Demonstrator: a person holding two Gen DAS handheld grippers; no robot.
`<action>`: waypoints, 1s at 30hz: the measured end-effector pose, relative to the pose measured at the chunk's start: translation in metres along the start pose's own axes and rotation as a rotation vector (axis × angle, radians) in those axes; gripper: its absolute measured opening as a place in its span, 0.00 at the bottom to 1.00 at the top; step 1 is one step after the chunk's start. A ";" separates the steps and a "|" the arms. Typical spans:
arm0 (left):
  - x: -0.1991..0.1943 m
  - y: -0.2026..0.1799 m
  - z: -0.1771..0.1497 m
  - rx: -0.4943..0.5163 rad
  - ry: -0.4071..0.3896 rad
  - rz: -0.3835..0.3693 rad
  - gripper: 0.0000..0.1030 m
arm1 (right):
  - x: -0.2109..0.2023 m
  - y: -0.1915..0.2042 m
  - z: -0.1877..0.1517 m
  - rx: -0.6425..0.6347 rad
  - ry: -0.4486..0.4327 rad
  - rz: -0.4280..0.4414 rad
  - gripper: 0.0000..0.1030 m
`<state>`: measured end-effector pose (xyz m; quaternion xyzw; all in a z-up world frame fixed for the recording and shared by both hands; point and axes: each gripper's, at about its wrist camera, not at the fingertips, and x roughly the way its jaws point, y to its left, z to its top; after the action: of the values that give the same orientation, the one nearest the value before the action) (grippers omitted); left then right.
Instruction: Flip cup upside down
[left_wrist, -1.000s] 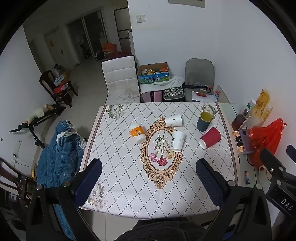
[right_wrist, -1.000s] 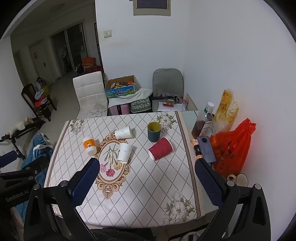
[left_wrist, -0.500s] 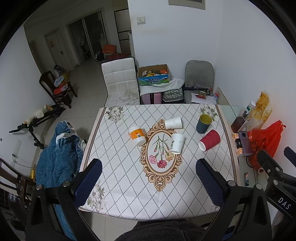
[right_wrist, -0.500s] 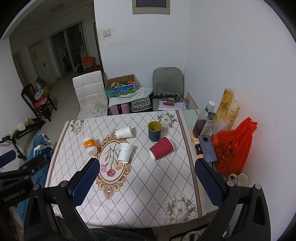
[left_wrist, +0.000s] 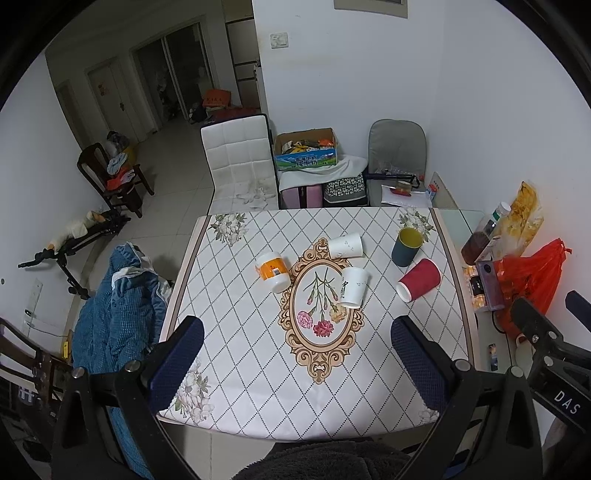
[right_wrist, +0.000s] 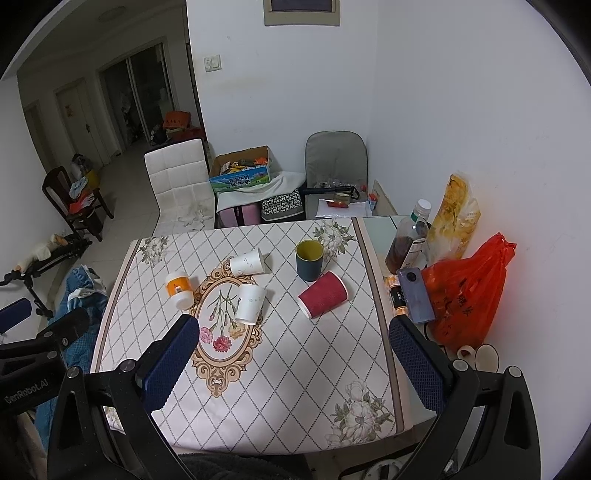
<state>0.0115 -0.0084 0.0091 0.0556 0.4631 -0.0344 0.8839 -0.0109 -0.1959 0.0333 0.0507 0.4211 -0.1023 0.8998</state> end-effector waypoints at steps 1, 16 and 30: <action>0.000 0.000 0.002 0.001 -0.001 0.001 1.00 | 0.000 -0.001 0.002 0.000 0.002 0.001 1.00; 0.002 0.003 0.014 0.013 -0.013 0.004 1.00 | 0.003 0.000 0.002 0.005 0.005 0.006 1.00; 0.000 0.005 0.014 0.015 -0.020 0.006 1.00 | 0.006 0.003 0.003 0.004 0.007 0.011 1.00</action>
<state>0.0233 -0.0047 0.0173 0.0631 0.4539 -0.0358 0.8881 -0.0045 -0.1942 0.0306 0.0550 0.4239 -0.0982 0.8987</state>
